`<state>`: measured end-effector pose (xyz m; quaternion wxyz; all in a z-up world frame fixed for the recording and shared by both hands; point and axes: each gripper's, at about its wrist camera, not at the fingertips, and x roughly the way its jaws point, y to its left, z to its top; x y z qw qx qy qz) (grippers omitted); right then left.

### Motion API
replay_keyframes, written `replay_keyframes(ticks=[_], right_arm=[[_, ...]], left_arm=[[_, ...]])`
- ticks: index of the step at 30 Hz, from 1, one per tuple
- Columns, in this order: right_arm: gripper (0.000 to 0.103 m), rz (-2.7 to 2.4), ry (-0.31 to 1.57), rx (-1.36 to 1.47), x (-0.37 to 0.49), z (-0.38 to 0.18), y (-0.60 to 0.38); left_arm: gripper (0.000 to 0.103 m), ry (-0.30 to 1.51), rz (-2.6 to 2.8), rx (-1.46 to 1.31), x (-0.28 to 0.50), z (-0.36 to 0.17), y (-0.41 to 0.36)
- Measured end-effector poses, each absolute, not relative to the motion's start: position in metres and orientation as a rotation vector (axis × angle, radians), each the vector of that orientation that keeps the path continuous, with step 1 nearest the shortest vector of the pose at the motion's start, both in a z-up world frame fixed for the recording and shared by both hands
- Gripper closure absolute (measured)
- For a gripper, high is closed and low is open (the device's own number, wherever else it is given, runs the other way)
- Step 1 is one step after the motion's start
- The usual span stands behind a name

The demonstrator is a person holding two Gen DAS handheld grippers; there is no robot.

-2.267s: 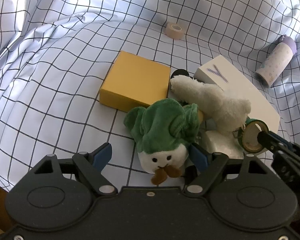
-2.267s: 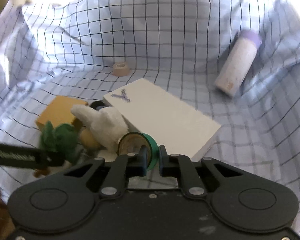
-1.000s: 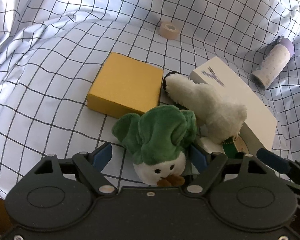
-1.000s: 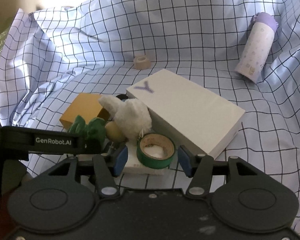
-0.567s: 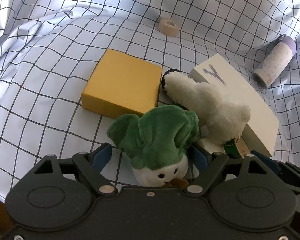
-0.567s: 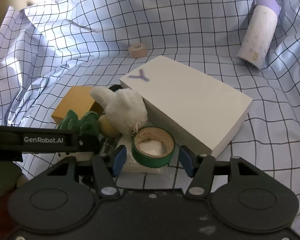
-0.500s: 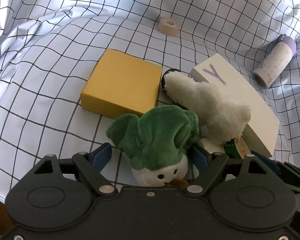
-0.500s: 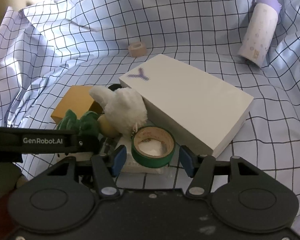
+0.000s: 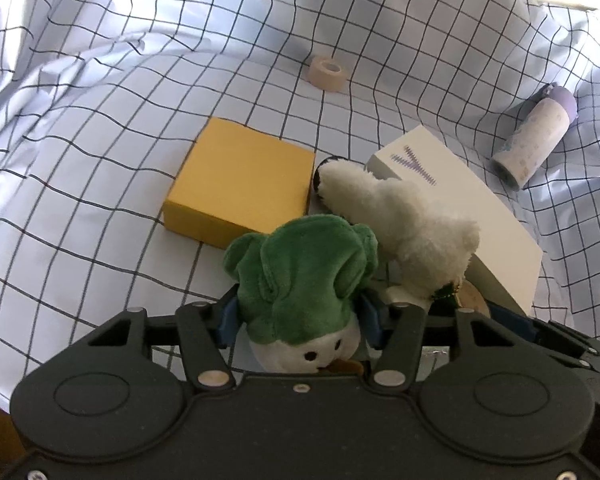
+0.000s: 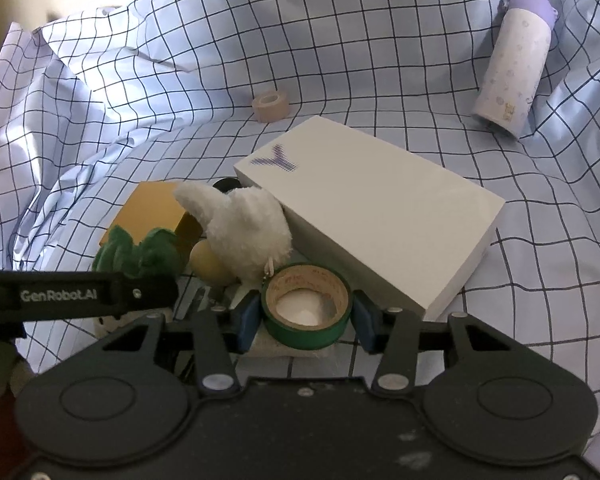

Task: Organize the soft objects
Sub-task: 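Close the right gripper on the green tape roll while the left gripper grasps the green plush toy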

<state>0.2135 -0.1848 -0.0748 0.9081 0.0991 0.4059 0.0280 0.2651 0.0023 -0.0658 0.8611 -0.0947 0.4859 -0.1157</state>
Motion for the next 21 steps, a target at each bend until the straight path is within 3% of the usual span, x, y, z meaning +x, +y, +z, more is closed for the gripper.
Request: replay_keyframes(ticks=[21], right_arm=[[0.055, 0.049, 0.782, 0.211, 0.153, -0.043, -0.198]], left_arm=[[0.048, 1.009, -0.263, -0.209, 0.211, -0.033, 0.013]])
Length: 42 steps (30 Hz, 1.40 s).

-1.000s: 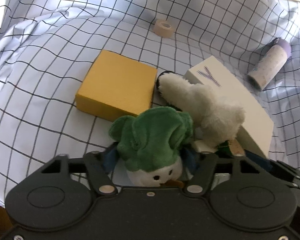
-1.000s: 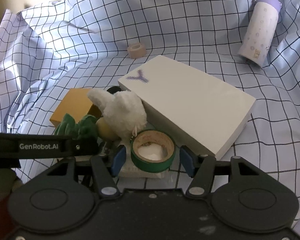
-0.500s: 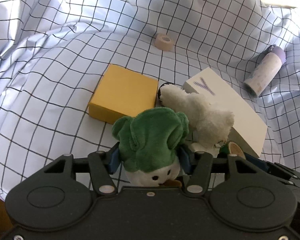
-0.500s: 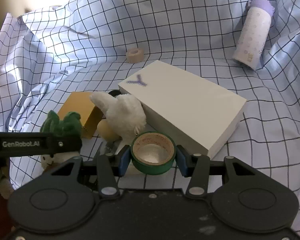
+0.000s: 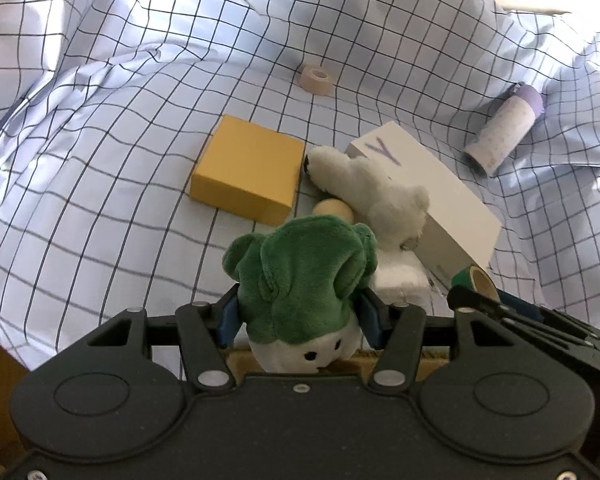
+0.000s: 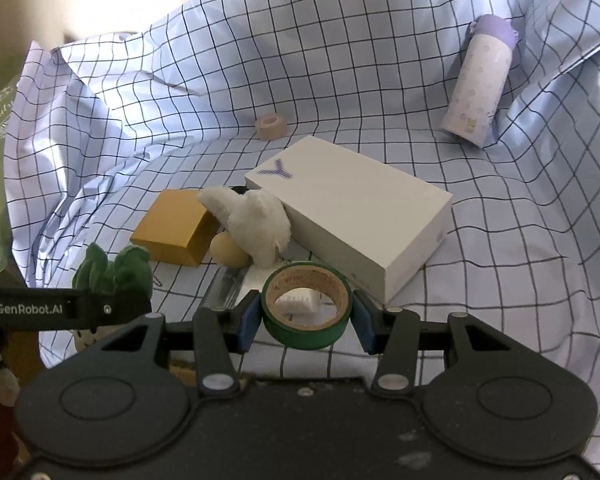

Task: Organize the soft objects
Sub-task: 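Close the right gripper on the green tape roll while the left gripper grasps the green plush toy, then carry the green tape roll and green plush toy with both tools over the wicker basket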

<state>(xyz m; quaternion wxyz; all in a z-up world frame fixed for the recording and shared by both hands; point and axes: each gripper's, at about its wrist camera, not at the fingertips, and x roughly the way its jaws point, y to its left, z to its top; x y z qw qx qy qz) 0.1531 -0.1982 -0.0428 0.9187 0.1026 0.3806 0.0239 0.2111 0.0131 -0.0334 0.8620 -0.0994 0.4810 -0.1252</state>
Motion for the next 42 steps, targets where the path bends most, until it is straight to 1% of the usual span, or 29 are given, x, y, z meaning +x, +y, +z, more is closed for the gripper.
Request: replay_keyframes(ticks=[25, 42], right_arm=[[0.055, 0.089, 0.724, 0.233, 0.050, -0.022, -0.206], [0.055, 0.114, 0.764, 0.223, 0.012, -0.028, -0.212]], left_arm=[[0.048, 1.009, -0.322, -0.170, 0.124, -0.019, 0.002], [0.047, 1.104, -0.357, -0.139, 0.099, -0.031, -0.003]])
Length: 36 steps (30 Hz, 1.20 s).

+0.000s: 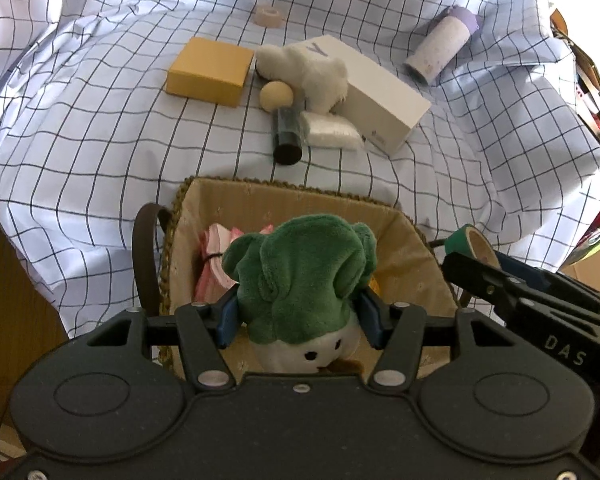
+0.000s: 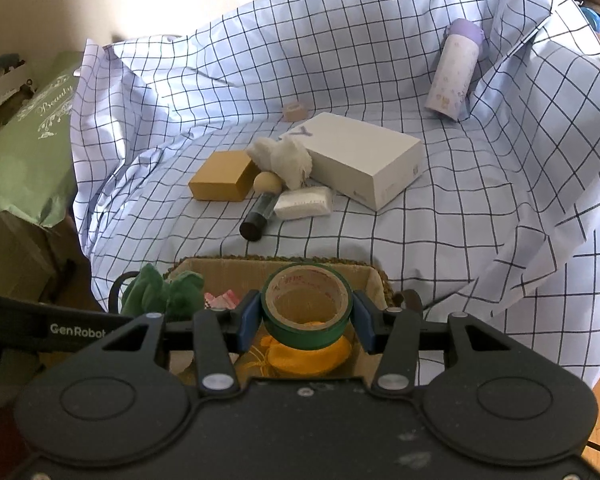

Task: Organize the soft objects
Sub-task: 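Carry the green tape roll and green plush toy with both tools over the wicker basket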

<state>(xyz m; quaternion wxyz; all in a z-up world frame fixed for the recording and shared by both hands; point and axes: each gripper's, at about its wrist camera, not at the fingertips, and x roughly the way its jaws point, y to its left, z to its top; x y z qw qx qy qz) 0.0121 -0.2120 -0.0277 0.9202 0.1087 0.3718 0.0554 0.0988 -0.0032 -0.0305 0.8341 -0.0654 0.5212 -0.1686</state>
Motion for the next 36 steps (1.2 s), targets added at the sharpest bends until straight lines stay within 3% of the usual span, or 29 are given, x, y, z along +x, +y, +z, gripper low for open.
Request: replay_keyframes(ticks=[36], right_arm=[[0.055, 0.138, 0.873, 0.217, 0.031, -0.044, -0.208]], left_arm=[[0.047, 1.215, -0.368, -0.129, 0.109, -0.053, -0.001]])
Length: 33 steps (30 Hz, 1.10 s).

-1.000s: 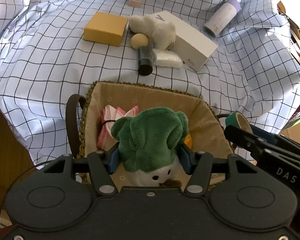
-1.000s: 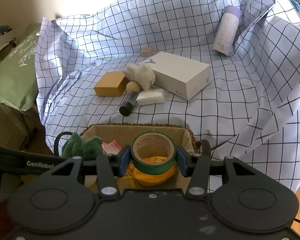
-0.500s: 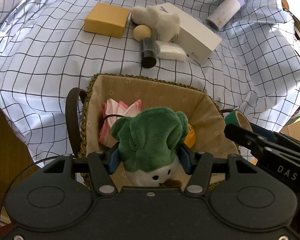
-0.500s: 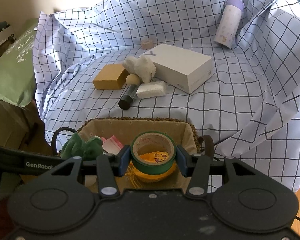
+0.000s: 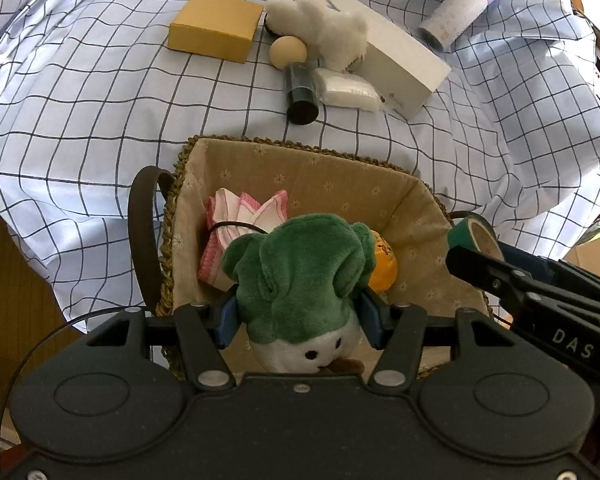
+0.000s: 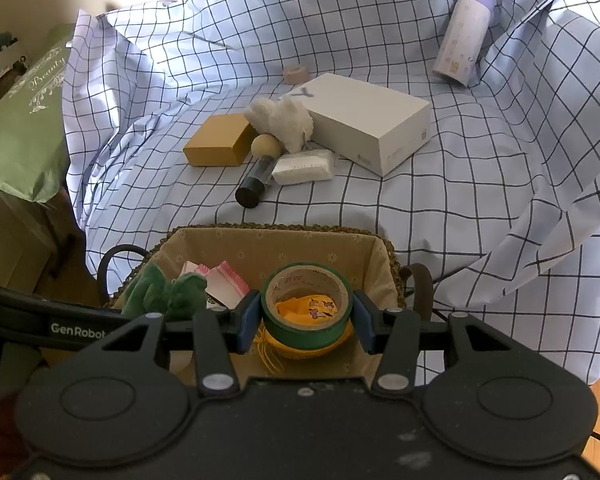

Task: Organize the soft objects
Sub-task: 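Carry the green tape roll and green plush toy with both tools over the wicker basket, then lower both items into the basket and open both grippers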

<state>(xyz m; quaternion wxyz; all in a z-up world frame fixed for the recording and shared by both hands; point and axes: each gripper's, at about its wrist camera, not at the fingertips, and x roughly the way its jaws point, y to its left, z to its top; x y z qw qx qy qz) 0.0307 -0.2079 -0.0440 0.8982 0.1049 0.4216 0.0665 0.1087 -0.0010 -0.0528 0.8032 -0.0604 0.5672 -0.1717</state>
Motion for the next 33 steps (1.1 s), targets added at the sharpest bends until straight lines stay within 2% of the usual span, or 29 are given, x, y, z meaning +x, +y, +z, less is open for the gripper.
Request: replay_keyframes(ticks=[3, 10, 33], right_arm=[[0.055, 0.138, 0.876, 0.218, 0.0314, -0.0450, -0.2084], [0.055, 0.141, 0.885, 0.219, 0.0326, -0.0476, -0.2087], [0.053, 0.147, 0.891, 0.224, 0.0364, -0.0496, -0.2081]], left_arm=[[0.041, 1.211, -0.367, -0.126, 0.1089, -0.0525, -0.0014], [0.037, 1.199, -0.374, -0.124, 0.1092, -0.0503, -0.0007], [0.037, 1.211, -0.374, -0.108, 0.1115, -0.0543, -0.0050]])
